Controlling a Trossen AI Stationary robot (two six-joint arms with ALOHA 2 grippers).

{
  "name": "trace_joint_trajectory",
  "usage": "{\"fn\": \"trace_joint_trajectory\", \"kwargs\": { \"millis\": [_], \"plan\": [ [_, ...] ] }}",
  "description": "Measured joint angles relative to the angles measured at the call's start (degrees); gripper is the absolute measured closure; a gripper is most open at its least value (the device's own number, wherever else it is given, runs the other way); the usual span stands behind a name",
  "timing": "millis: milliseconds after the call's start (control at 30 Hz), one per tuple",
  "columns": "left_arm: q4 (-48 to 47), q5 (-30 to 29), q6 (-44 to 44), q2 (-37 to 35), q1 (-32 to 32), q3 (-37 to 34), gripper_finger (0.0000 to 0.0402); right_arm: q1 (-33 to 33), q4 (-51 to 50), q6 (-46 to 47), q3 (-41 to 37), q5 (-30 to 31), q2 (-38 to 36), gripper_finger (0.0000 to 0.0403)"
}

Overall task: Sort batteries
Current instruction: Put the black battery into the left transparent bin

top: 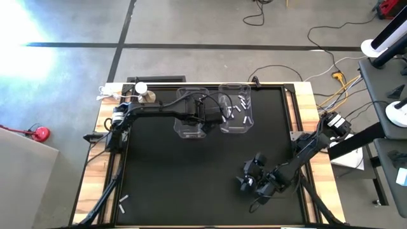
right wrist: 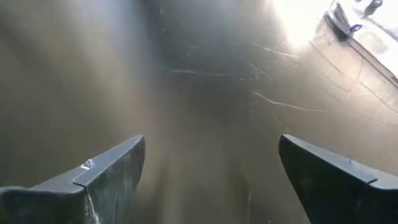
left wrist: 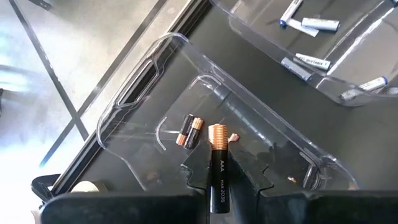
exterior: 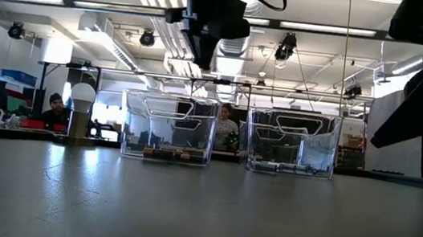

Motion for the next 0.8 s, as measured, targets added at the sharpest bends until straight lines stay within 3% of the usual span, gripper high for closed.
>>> {"fn": "trace_joint_trajectory", "kwargs": {
  "millis": [233, 533, 800],
  "plan": [
    [-0.3, 0.6, 2.6, -0.1, -0.2, -1.2, 0.0387, 0.1, 0.4, -5.5, -0.1, 0.8, 0.1, 0.0042],
    [-0.6, 9.0, 10.5, -0.3, 3.1, -5.4, 0.0387, -0.1, 0.6, -3.4, -0.2, 0.9, 3.0, 0.0042],
    [10.7, 27.4, 17.7, -3.9, 9.4, -14.7, 0.0383, -0.9, 1.0, -2.6, -0.2, -0.8, 4.5, 0.0042]
  ]
}}
